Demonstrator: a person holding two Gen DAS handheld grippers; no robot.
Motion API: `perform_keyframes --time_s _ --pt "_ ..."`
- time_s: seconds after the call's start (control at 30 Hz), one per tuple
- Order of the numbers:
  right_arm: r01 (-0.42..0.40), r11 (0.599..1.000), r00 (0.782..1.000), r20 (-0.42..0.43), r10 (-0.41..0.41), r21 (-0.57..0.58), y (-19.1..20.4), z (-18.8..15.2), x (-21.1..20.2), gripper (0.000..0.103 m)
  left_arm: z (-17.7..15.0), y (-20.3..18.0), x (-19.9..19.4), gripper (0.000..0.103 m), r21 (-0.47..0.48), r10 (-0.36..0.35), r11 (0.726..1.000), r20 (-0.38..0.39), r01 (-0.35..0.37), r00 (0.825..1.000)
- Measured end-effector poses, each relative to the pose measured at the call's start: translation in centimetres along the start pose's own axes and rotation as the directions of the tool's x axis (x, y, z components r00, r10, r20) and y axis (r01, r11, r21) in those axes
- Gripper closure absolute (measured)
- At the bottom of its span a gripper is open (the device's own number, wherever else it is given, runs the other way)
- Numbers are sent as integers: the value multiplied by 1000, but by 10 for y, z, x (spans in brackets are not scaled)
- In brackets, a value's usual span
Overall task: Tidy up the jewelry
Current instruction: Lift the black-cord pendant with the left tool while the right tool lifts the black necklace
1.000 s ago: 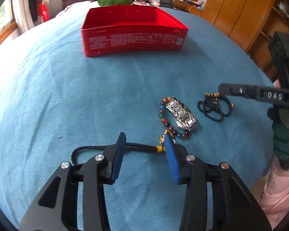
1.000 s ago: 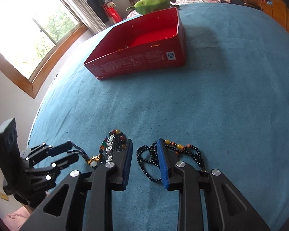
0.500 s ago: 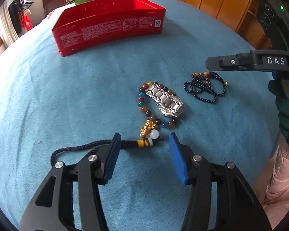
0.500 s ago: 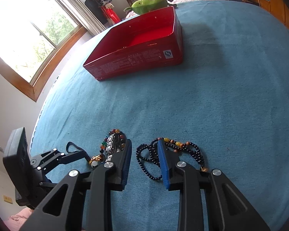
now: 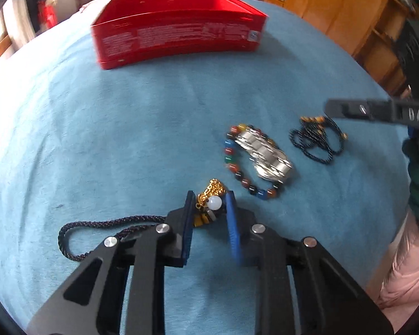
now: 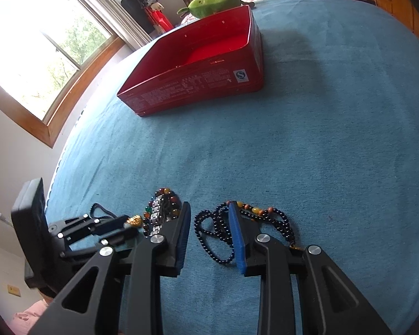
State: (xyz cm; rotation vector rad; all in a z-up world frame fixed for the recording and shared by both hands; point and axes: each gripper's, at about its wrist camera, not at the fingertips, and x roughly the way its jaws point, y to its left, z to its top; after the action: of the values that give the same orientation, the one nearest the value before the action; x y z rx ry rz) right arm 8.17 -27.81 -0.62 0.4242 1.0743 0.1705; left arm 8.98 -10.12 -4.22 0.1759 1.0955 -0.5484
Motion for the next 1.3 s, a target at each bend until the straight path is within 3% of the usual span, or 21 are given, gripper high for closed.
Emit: perform_keyframes --time_s 0.1,0.17,0.27,0.37,0.43,0.53,0.6,0.63,0.7,1.0,1.1,1.13,1.2,1.3 --pt "41 999 999 -30 -42 -31 -1 -1 2 69 4 16 -2 85 -66 42 997 16 -41 999" --pt "60 998 997 -44 -61 -27 -5 -1 3 47 9 32 -2 85 -140 48 989 17 -46 999" --pt "110 994 993 -44 -110 -5 -16 0 1 46 12 48 -2 85 -210 56 976 23 -50 998" --pt "106 994 993 -62 -105 15 -25 -1 3 45 15 53 -2 83 -236 32 971 20 -26 999" --pt "94 995 992 -92 -91 27 -27 -3 9 45 15 55 -3 82 -244 27 970 18 -22 999" --pt "66 998 992 -108 -63 22 -21 -5 17 34 15 59 -5 82 -253 27 967 21 -21 999" --pt "47 999 993 -112 -45 8 -13 -5 20 31 10 61 -15 79 -250 35 968 33 -25 999" --pt "43 999 992 -117 -43 -2 -9 -5 22 31 10 61 -18 73 -245 47 969 44 -35 998" --pt "64 998 990 -125 -67 -26 0 -4 28 30 10 61 -23 60 -232 87 970 58 -71 994" --pt "176 976 973 -124 -192 -130 31 -5 52 16 9 54 -3 50 -180 123 977 16 -118 992" --pt "249 950 958 -96 -270 -188 44 -7 60 19 11 48 2 49 -162 147 976 14 -142 989" --pt "274 941 952 -84 -295 -201 46 -9 62 25 12 46 4 50 -159 155 976 11 -151 988" --pt "287 936 950 -68 -306 -205 44 -9 62 32 13 44 6 62 -155 182 972 14 -178 983" --pt "292 941 951 -49 -304 -173 36 -7 55 57 15 45 9 80 -169 173 971 15 -168 985"
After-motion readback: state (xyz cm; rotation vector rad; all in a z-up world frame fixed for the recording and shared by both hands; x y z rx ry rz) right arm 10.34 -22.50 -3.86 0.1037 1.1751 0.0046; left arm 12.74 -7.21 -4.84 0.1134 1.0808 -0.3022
